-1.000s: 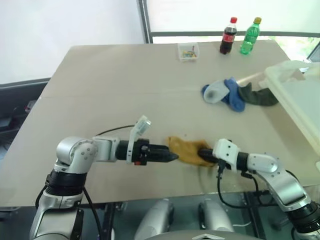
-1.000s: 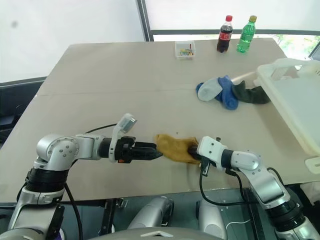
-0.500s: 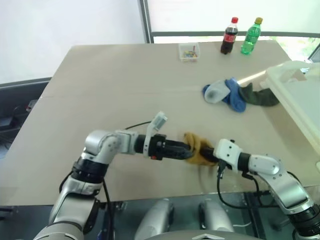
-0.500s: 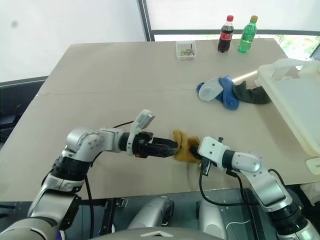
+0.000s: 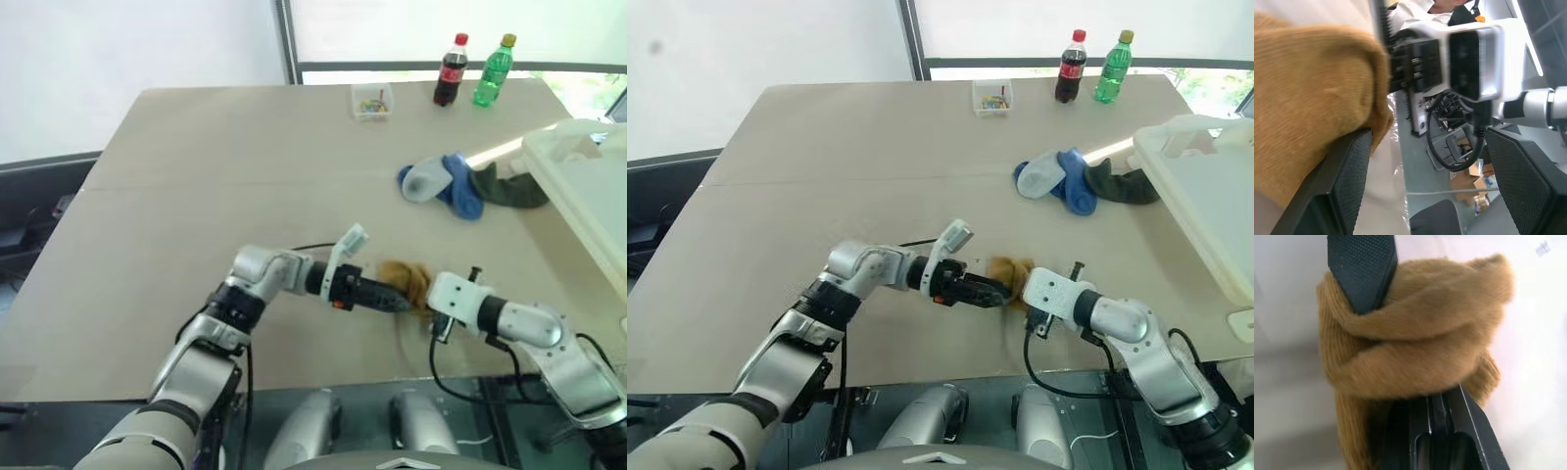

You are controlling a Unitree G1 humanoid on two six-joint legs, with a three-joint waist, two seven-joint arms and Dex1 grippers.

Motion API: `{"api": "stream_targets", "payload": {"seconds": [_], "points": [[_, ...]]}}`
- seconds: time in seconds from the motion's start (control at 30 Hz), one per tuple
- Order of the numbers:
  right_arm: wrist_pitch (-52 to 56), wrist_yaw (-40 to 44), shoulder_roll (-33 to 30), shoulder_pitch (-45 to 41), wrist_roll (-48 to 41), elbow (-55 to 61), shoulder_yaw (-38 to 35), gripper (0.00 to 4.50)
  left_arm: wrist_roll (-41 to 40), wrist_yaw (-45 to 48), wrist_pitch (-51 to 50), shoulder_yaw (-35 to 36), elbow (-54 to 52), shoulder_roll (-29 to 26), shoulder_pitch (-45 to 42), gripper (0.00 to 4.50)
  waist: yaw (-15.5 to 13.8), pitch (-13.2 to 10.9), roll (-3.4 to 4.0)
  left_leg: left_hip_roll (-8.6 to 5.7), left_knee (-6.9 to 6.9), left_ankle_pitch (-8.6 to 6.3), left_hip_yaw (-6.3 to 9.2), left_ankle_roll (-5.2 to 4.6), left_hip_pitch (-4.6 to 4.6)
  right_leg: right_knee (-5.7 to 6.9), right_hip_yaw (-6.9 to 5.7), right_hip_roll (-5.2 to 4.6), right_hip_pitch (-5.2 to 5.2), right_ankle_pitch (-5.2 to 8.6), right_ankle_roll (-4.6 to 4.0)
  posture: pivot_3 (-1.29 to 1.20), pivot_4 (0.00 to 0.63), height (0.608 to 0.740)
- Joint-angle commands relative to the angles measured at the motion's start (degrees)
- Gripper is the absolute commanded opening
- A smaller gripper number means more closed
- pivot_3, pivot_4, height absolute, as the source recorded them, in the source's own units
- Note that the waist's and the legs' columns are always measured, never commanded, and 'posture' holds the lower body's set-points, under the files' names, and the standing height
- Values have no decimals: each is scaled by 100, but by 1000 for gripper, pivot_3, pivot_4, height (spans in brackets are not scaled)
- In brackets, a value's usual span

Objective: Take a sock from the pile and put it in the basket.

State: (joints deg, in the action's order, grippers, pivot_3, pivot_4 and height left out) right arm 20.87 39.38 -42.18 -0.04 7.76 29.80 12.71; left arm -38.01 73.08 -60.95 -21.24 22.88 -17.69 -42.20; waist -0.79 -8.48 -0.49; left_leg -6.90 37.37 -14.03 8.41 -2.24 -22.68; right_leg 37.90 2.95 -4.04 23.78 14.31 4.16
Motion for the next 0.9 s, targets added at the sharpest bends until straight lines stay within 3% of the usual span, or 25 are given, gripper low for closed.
{"api": "stream_targets", "payload": {"seconds": [0.03, 0.37, 0.67, 0.77, 0.9], "points": [[106, -34, -61, 148, -24, 469, -389, 65, 321, 71, 189, -130, 293, 208, -88, 3846, 1, 0, -1, 1, 0, 0, 0, 0, 0, 0, 0, -1, 0, 0, 0, 0, 150, 740], [221, 149, 15, 820, -805, 1012, -1362, 65, 788, 99, 512, -115, 756, 662, -109, 3846, -25, 3, -6, 0, 8, 0, 8, -1, 4, -5, -11, -9, -19, 0, 2, 0, 150, 740], [597, 204, 260, 1180, -1919, 1497, -2367, 65, 916, 83, 482, 13, 733, 735, -98, 3846, -15, 4, -8, 0, 11, -1, 10, -1, 4, -4, -12, -11, -22, 0, 2, 0, 150, 740], [808, 73, 482, 670, -2142, 1606, -1829, 65, 859, 45, 432, 113, 568, 710, -45, 3846, 4, 5, -6, 3, 10, -1, 11, -1, 6, -2, -11, -10, -21, 0, 3, 0, 150, 740], [524, 34, 633, 132, -1638, 902, -858, 65, 778, -65, 435, 295, 256, 679, 78, 3846, 9, 4, -7, 4, 9, -1, 9, -1, 9, 0, -9, -8, -20, 0, 2, 0, 150, 740]]}}
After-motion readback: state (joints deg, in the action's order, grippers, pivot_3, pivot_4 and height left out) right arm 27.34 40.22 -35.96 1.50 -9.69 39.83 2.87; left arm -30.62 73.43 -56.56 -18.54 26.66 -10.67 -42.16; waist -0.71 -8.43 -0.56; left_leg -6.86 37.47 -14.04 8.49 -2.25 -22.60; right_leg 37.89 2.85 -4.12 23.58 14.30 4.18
